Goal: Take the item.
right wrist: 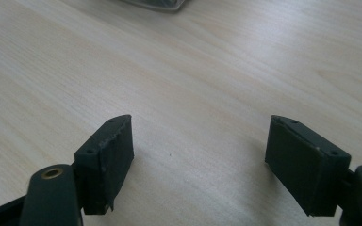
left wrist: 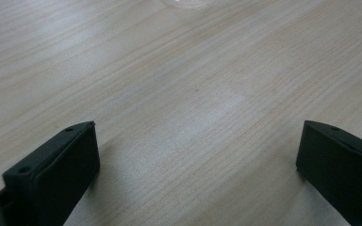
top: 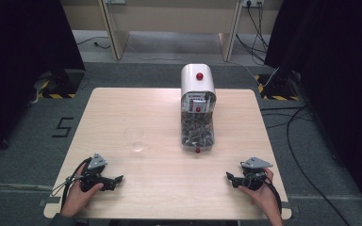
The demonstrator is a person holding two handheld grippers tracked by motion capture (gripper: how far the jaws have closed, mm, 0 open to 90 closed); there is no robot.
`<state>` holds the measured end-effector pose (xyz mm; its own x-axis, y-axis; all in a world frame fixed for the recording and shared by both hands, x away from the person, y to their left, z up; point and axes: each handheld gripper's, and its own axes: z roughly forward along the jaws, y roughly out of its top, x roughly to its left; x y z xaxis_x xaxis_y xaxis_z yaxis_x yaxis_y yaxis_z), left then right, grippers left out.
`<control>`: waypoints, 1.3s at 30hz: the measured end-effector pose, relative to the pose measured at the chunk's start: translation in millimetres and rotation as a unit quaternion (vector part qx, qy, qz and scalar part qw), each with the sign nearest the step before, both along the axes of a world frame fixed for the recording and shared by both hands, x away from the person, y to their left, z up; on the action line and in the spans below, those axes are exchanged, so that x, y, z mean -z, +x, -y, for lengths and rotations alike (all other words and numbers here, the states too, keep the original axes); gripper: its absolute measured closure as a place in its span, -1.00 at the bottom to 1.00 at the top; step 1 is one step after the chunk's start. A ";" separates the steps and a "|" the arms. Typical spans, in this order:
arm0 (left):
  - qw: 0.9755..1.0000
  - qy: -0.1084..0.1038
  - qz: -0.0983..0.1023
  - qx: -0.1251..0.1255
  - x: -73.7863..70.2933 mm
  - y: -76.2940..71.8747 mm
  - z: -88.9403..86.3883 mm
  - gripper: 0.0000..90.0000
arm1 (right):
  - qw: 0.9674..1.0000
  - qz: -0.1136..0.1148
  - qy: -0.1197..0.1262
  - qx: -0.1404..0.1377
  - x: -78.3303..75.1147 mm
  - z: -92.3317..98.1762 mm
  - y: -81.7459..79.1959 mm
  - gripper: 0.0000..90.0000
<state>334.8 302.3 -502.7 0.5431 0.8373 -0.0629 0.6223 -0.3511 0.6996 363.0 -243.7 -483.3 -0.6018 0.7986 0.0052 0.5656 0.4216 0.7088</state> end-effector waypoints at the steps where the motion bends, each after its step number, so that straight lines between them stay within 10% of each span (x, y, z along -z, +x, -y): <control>1: 1.000 0.000 0.000 0.000 0.0 0.0 0.0 -1.00 | 1.000 0.006 0.002 -0.001 -1.2 -0.8 0.0 -0.41; 39: 1.000 0.000 0.000 0.000 0.0 0.0 0.0 -1.00 | 0.993 0.100 0.013 -0.062 -58.0 -51.3 23.8 -0.26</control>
<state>334.7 302.3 -502.7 0.5428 0.8375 -0.0630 0.6226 -0.3509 0.6995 386.8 -192.5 -425.3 -0.6860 0.7200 -0.1047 0.3573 0.4587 0.8136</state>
